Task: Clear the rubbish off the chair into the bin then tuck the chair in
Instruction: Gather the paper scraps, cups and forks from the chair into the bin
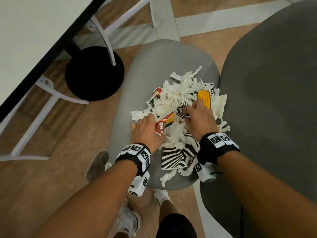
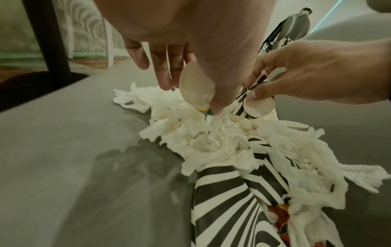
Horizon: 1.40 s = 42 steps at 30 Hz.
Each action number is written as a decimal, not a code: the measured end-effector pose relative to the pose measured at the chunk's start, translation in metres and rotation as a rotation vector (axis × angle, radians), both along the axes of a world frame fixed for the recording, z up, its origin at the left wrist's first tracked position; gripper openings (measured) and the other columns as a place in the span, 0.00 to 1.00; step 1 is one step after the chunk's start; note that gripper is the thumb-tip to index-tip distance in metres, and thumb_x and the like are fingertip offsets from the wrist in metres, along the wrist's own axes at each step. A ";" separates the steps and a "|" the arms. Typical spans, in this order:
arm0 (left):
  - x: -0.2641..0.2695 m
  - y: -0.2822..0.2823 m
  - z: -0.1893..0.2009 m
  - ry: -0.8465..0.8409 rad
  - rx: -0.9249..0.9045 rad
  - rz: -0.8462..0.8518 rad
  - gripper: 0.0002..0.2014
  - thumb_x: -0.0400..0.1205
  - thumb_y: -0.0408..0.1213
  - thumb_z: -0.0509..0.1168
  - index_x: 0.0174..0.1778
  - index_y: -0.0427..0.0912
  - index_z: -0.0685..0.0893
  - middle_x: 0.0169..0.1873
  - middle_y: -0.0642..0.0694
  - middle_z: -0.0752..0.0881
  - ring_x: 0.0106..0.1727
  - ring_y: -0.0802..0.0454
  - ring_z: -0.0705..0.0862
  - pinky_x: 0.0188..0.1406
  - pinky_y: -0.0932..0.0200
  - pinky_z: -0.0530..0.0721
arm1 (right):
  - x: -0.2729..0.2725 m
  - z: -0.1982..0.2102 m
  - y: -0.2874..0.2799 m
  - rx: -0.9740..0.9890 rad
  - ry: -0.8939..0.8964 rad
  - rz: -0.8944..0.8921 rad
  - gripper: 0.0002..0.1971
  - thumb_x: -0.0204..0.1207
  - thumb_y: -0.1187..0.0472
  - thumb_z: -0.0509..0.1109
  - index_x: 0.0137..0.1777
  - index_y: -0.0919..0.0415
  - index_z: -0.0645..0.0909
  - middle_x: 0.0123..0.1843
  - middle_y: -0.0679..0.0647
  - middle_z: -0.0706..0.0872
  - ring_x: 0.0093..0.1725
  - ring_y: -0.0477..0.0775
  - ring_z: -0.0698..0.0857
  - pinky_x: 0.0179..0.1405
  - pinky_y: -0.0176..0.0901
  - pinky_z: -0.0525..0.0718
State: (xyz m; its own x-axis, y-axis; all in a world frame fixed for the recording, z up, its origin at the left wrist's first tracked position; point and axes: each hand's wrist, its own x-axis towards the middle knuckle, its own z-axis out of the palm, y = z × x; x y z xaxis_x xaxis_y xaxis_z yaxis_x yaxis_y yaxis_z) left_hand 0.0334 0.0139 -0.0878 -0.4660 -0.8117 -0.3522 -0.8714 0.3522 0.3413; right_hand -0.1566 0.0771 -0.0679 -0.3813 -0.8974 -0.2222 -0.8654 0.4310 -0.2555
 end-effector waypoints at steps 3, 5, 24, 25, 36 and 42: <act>0.011 -0.003 0.008 0.002 -0.052 -0.012 0.24 0.72 0.63 0.68 0.53 0.52 0.71 0.48 0.52 0.80 0.49 0.48 0.81 0.57 0.46 0.74 | 0.011 0.012 0.002 -0.087 0.001 -0.012 0.12 0.75 0.65 0.73 0.57 0.54 0.82 0.53 0.54 0.72 0.44 0.56 0.77 0.47 0.53 0.82; 0.023 -0.001 0.010 0.024 -0.029 0.016 0.25 0.74 0.65 0.64 0.56 0.51 0.72 0.50 0.51 0.81 0.50 0.48 0.82 0.58 0.45 0.75 | 0.020 0.020 0.002 -0.122 -0.062 -0.051 0.12 0.74 0.62 0.72 0.57 0.53 0.81 0.55 0.53 0.72 0.47 0.56 0.77 0.47 0.49 0.83; 0.325 0.049 -0.033 0.009 0.280 0.640 0.25 0.77 0.52 0.69 0.61 0.42 0.70 0.55 0.37 0.87 0.53 0.34 0.86 0.53 0.41 0.86 | 0.292 0.005 0.007 -0.209 -0.576 0.152 0.29 0.76 0.59 0.73 0.76 0.57 0.69 0.67 0.55 0.72 0.55 0.55 0.84 0.56 0.50 0.84; 0.334 0.051 -0.035 0.001 0.285 0.642 0.25 0.77 0.53 0.69 0.61 0.42 0.70 0.55 0.37 0.87 0.53 0.34 0.86 0.52 0.41 0.86 | 0.307 -0.001 0.006 -0.164 -0.558 0.177 0.28 0.76 0.57 0.72 0.76 0.57 0.69 0.67 0.55 0.72 0.54 0.56 0.84 0.54 0.53 0.85; 0.370 0.054 -0.051 -0.149 0.316 0.662 0.29 0.75 0.59 0.66 0.65 0.45 0.72 0.57 0.41 0.87 0.56 0.36 0.86 0.55 0.43 0.85 | 0.351 -0.036 0.002 0.335 -0.346 0.253 0.22 0.79 0.52 0.67 0.71 0.54 0.70 0.66 0.57 0.77 0.60 0.66 0.83 0.56 0.57 0.84; 0.352 0.047 -0.052 -0.173 0.434 0.533 0.16 0.84 0.47 0.60 0.62 0.41 0.77 0.56 0.36 0.87 0.56 0.35 0.85 0.47 0.52 0.78 | 0.320 -0.028 -0.020 0.241 -0.371 0.269 0.13 0.79 0.52 0.65 0.61 0.54 0.74 0.56 0.56 0.85 0.52 0.63 0.86 0.51 0.58 0.86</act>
